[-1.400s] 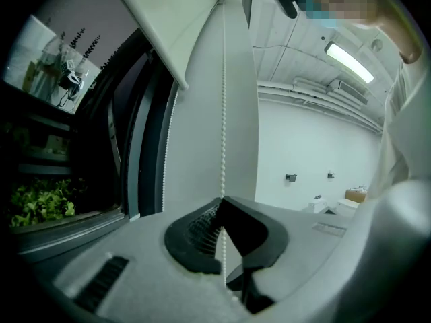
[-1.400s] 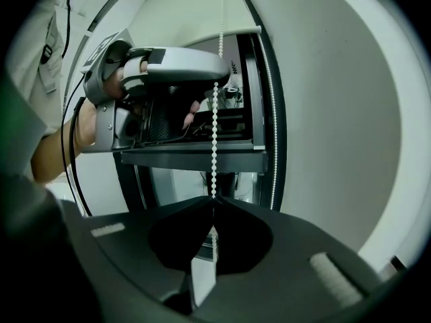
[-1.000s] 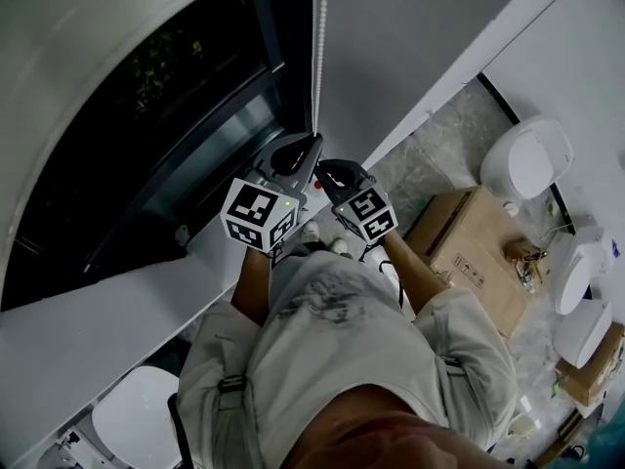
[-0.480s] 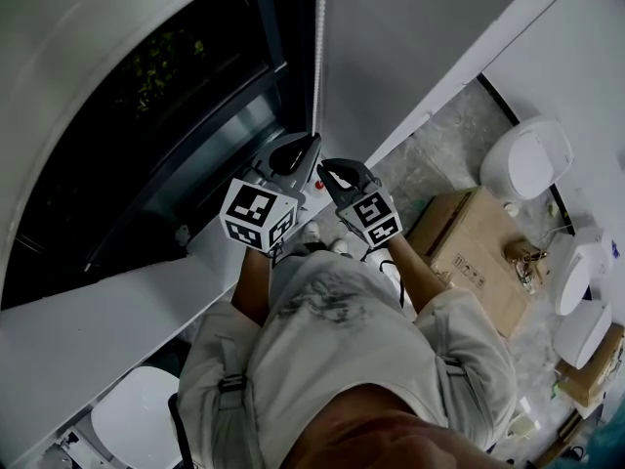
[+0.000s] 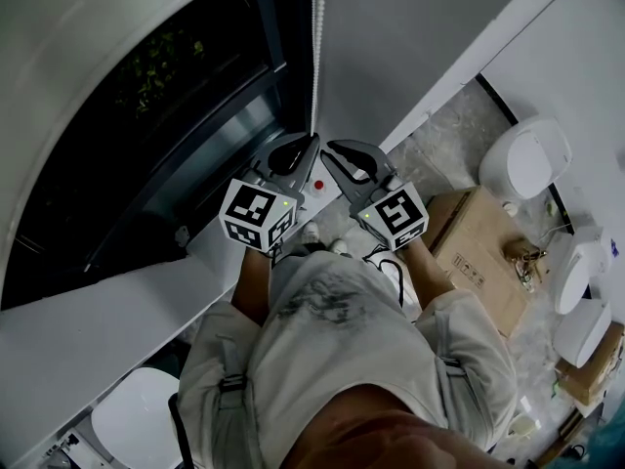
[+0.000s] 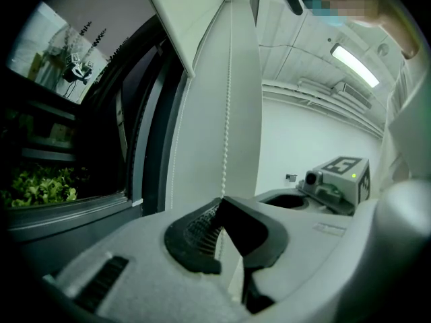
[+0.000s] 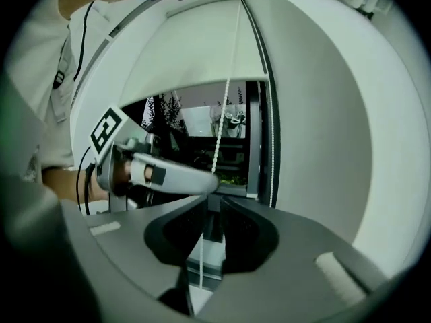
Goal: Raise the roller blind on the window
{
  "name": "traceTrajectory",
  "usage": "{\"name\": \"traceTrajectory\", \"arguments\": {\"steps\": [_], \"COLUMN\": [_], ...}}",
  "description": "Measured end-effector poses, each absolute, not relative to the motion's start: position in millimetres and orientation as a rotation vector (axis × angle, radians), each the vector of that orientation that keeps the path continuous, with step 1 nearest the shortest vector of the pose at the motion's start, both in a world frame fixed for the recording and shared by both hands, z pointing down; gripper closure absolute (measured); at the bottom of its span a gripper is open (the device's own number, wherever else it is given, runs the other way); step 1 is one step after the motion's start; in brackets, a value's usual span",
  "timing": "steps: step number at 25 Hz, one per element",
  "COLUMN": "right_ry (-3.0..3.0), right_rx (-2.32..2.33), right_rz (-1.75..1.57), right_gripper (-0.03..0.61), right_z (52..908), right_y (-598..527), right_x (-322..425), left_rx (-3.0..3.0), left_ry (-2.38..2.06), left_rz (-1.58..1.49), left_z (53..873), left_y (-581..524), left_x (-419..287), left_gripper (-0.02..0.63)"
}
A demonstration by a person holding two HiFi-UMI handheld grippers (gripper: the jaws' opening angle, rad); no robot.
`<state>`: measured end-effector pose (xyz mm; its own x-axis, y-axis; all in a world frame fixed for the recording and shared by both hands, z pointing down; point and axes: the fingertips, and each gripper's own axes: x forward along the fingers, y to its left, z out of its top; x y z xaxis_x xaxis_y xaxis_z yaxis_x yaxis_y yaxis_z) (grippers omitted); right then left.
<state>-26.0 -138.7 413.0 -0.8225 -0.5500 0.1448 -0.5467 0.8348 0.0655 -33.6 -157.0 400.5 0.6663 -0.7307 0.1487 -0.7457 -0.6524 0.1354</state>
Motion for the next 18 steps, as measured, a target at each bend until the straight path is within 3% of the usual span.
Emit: {"name": "traceTrajectory", "arguments": {"steps": [10, 18], "right_ry": [-3.022, -3.072], "right_rx": [0.86, 0.821], "right_rz": [-0.311, -0.367], "right_gripper": [0.494, 0.486], "right_z": [295, 250], "right_y": [-141, -148], "right_x": [-29, -40], "left_rx": [2.699, 2.703], "left_ry": [-1.206, -1.205], "left_rz": [0.124, 0.123], "left_z": [401, 400], "left_y": [-154, -150], "left_x": [-33, -32], "left_gripper": [0.603, 0.603]}}
